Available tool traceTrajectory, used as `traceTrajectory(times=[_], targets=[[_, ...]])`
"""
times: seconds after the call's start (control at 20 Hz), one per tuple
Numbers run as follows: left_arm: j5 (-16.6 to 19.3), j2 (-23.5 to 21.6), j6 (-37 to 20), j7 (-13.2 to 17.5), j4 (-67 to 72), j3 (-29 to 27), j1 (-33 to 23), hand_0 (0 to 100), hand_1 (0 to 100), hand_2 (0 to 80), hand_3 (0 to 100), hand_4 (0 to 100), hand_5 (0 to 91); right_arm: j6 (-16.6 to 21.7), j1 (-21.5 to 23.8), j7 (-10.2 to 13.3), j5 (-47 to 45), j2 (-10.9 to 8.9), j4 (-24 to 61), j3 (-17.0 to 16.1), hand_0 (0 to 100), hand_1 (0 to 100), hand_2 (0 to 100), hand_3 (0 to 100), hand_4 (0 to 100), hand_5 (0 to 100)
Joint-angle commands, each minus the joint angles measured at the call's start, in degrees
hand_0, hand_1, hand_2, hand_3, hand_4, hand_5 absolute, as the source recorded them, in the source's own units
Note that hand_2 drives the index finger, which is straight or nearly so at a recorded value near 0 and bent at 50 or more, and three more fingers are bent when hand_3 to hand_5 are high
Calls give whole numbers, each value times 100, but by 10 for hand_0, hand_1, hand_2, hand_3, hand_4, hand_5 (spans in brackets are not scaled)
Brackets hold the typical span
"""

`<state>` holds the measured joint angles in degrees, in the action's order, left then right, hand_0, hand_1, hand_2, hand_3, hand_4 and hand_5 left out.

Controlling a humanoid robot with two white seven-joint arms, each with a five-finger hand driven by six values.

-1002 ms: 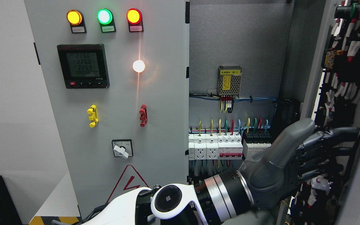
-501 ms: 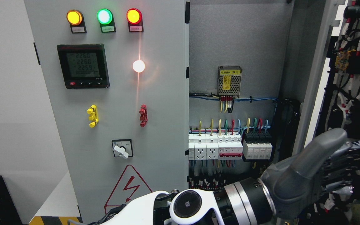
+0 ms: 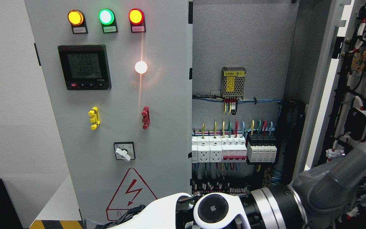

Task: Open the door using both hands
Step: 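Keep pushing the button door wide with the left forearm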

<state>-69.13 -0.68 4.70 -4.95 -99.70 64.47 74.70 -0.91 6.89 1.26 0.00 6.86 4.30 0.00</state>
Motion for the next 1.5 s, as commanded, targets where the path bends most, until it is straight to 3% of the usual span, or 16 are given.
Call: traceTrajectory(times=[0.0, 0.7, 1.45], targets=[[5, 647, -22, -6, 574, 100, 150, 0, 0, 0, 0, 0, 0, 3, -3, -2, 141, 0, 1, -18, 190, 0, 0, 0, 0, 0], [5, 1069, -22, 2, 1197, 206, 378, 0, 0, 0, 0, 0, 0, 3, -3, -2, 141, 0, 1, -18, 191, 0, 0, 0, 0, 0], [-13, 1087, -22, 2, 1295, 320, 484, 0, 0, 0, 0, 0, 0, -6, -3, -2, 141, 0, 1, -18, 191, 0, 0, 0, 0, 0]])
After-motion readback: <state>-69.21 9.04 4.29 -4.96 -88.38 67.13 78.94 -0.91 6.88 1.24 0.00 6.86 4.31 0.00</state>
